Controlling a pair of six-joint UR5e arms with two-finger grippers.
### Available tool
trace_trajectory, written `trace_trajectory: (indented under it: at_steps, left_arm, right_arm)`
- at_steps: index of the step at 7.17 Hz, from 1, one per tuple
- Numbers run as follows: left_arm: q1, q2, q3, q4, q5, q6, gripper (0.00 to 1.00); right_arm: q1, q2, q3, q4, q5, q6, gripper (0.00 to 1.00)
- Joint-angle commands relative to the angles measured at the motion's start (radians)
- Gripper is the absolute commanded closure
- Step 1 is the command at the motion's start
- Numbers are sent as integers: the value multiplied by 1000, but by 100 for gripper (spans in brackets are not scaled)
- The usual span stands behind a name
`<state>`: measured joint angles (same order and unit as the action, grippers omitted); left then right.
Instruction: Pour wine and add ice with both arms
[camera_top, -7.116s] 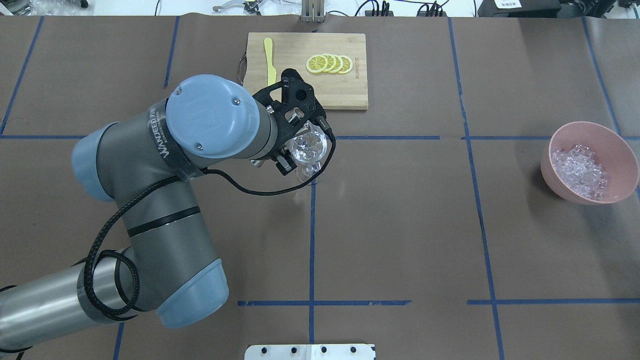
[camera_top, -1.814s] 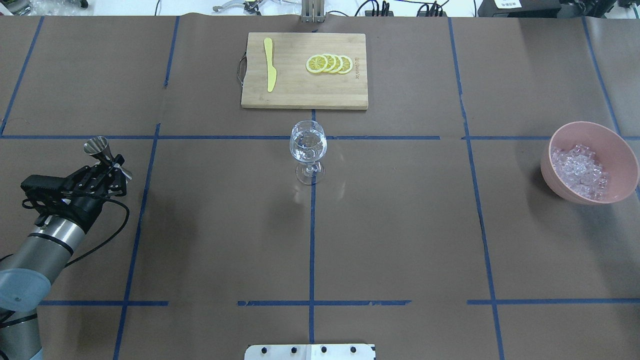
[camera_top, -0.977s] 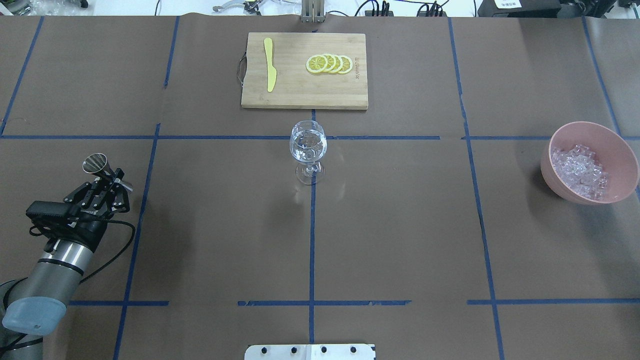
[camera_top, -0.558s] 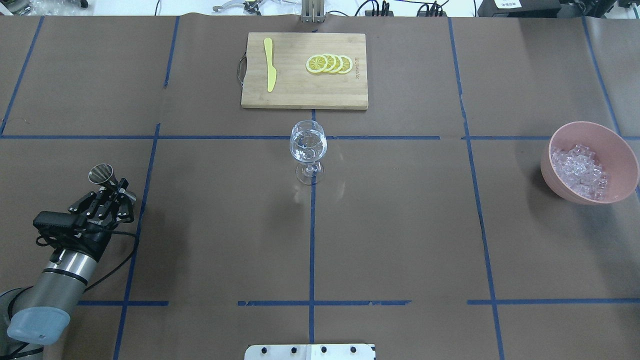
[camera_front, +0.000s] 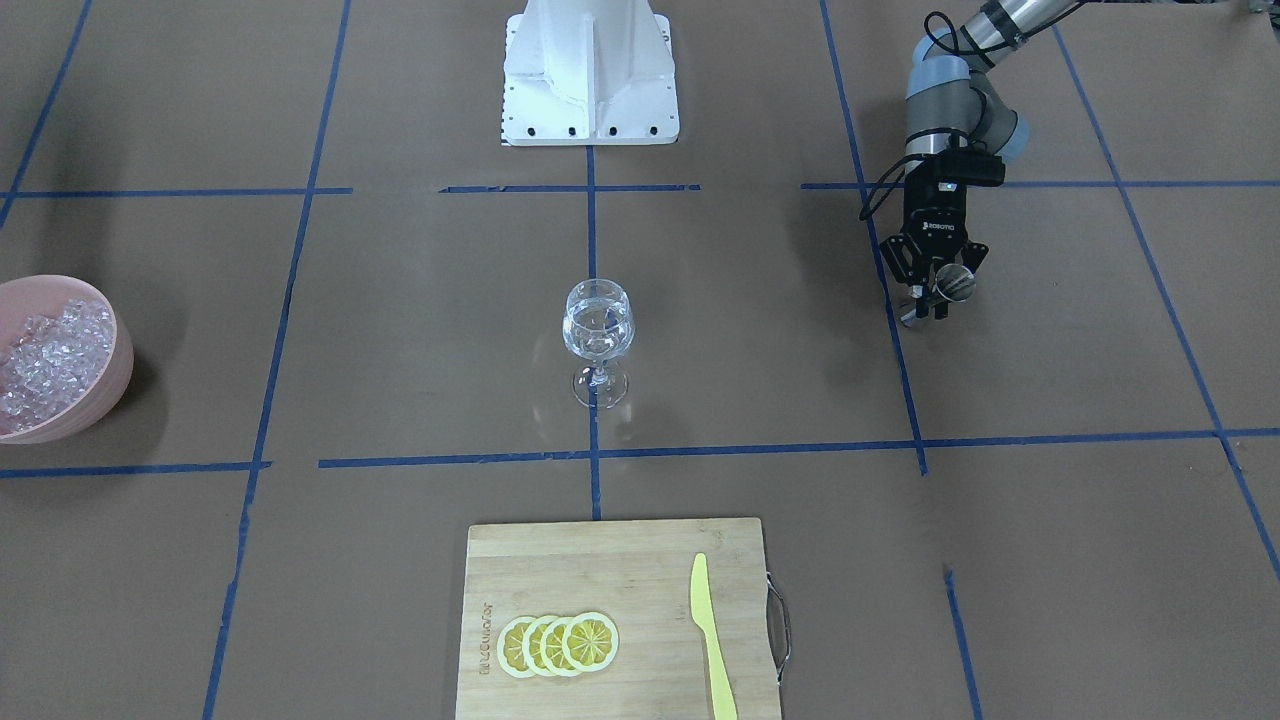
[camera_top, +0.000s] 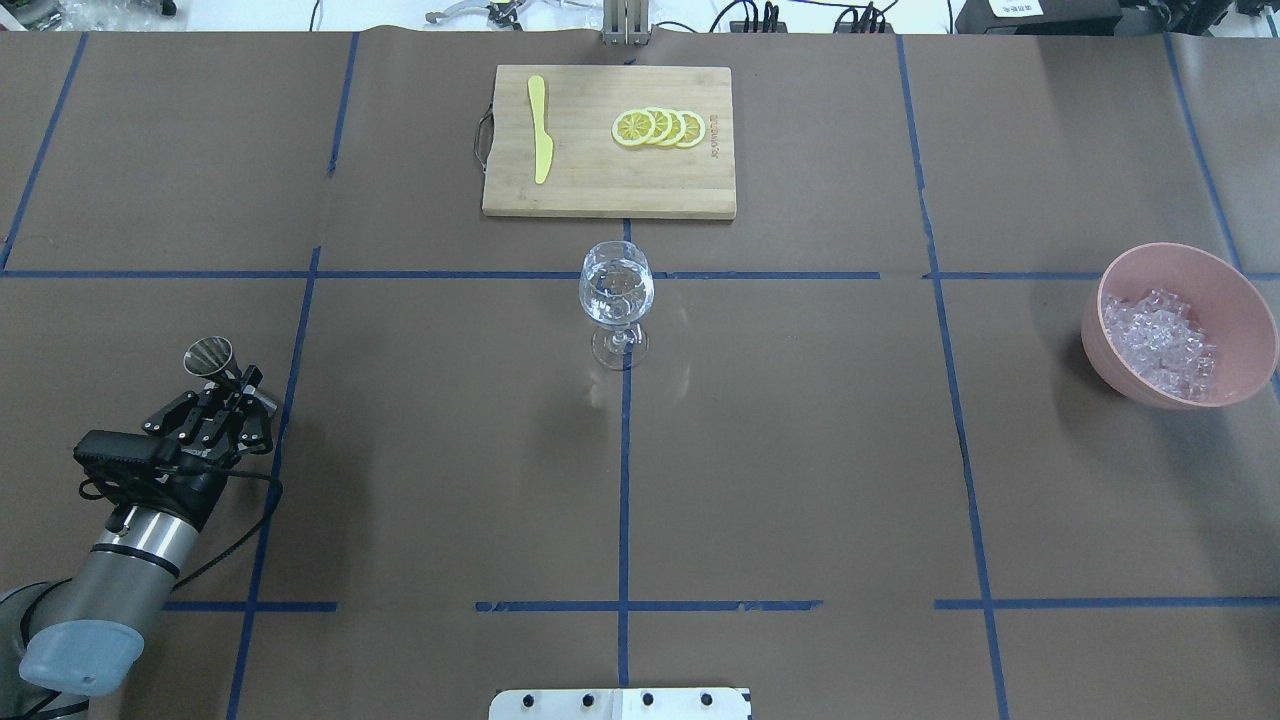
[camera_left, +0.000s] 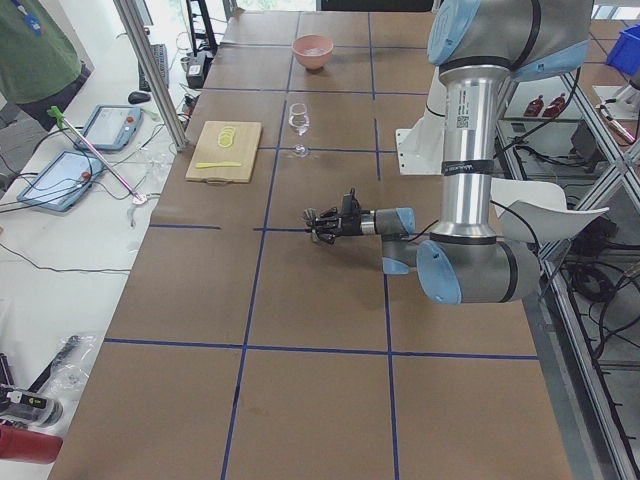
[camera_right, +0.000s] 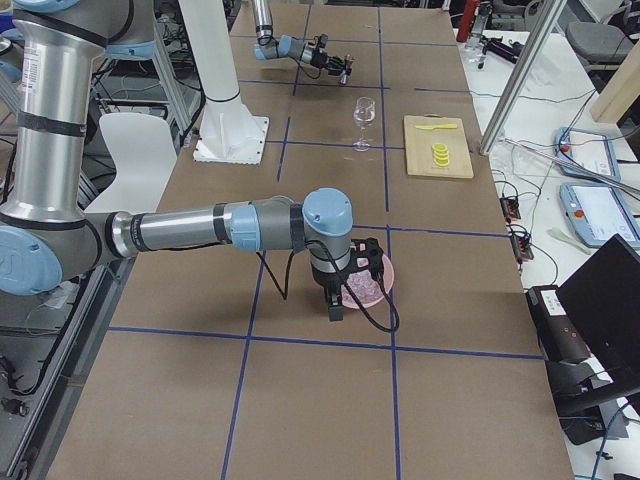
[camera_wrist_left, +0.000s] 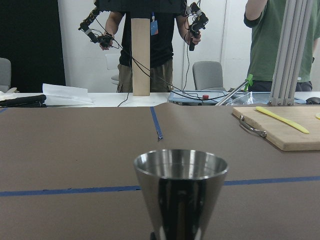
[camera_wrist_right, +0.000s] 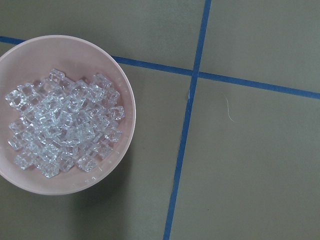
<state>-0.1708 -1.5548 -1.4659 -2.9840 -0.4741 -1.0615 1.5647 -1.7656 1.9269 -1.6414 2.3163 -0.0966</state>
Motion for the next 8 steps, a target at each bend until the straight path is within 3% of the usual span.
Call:
trace_trajectory:
  at_steps: [1,3,4,6,7,8]
  left_arm:
    - [0,-14,18,-3,0,0,98]
    - [0,-16,19,-3,2,-2,93]
    - [0,-14,19,-1,2,1,86]
    - [0,-10,18,-1,3,5,48]
    - [0,-8,15,-1,29,3,38]
    - [13,-8,13,-3,38,3,37]
  right_arm:
    - [0,0,0,0,0,0,0]
    - [0,0,0,0,0,0,0]
    - [0,0,0,0,0,0,0]
    - [0,0,0,0,0,0,0]
    - [0,0,0,0,0,0,0]
    - [0,-2,0,0,0,0,0]
